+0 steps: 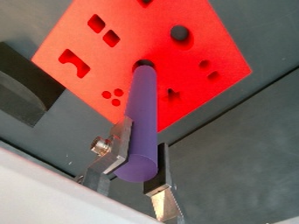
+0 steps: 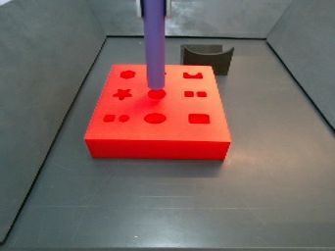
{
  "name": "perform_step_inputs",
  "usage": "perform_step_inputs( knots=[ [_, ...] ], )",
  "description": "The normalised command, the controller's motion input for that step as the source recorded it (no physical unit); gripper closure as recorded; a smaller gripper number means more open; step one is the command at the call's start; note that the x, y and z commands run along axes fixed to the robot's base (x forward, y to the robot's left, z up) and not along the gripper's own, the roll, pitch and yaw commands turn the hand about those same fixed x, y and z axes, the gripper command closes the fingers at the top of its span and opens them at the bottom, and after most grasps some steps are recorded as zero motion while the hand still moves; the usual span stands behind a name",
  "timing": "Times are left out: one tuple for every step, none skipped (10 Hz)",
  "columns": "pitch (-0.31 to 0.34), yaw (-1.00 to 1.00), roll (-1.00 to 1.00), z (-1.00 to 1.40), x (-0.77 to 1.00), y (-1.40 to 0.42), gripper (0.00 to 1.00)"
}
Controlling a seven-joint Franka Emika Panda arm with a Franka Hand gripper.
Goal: Insert the round object.
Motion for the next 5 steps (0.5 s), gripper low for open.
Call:
perform_step_inputs(
  knots=[
    [0.0,0.0,0.03,-0.3,0.21,0.11,1.0],
    [0.0,0.0,0.04,-0.31,0.11,0.07,1.0],
    [-0.003,0.0,0.0,-0.29,0.0,0.0,1.0],
    [-0.009,-0.06,0.0,-0.3,-0.1,0.0,1.0],
    [-0.039,-0.01,0.0,-0.21,-0.03,0.0,1.0]
  ],
)
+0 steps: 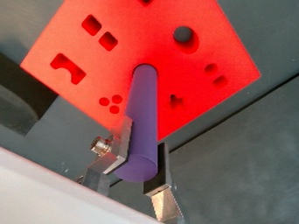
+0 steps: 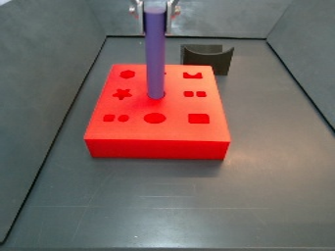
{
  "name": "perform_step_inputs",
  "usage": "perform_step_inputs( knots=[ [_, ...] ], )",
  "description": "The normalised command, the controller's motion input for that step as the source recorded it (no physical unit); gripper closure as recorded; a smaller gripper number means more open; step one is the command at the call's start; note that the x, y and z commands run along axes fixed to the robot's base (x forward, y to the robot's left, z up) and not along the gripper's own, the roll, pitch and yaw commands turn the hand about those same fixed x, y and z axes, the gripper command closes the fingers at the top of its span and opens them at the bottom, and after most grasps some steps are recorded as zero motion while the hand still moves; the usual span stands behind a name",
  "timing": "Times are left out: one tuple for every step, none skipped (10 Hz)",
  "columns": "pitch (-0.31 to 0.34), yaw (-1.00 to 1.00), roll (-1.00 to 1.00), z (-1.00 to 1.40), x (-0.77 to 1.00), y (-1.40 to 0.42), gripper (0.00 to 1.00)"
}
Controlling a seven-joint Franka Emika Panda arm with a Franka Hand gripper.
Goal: Insert the round object.
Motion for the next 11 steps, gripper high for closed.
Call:
perform_step_inputs(
  knots=[
    [-0.069,0.0,0.0,-0.26,0.0,0.0,1.0],
    [-0.06,0.0,0.0,-0.34,0.05,0.0,1.0],
    [-0.09,0.0,0.0,-0.52,0.2,0.0,1.0],
    [-0.114,0.0,0.06,-0.78,0.29,0.0,1.0],
    [-0.147,0.03,0.1,-0.81,0.18,0.0,1.0],
    [-0.157,0.06,0.16,-0.73,0.08,0.0,1.0],
    [-0.147,0.06,0.25,-0.67,0.0,0.0,1.0],
    [-0.134,0.07,0.28,-0.66,0.0,0.0,1.0],
    [-0.121,0.0,0.26,-0.73,0.0,0.0,1.0],
    [-0.109,0.0,0.18,-0.66,-0.07,0.0,1.0],
    [0.0,0.0,0.0,0.0,0.0,0.0,1.0]
  ],
)
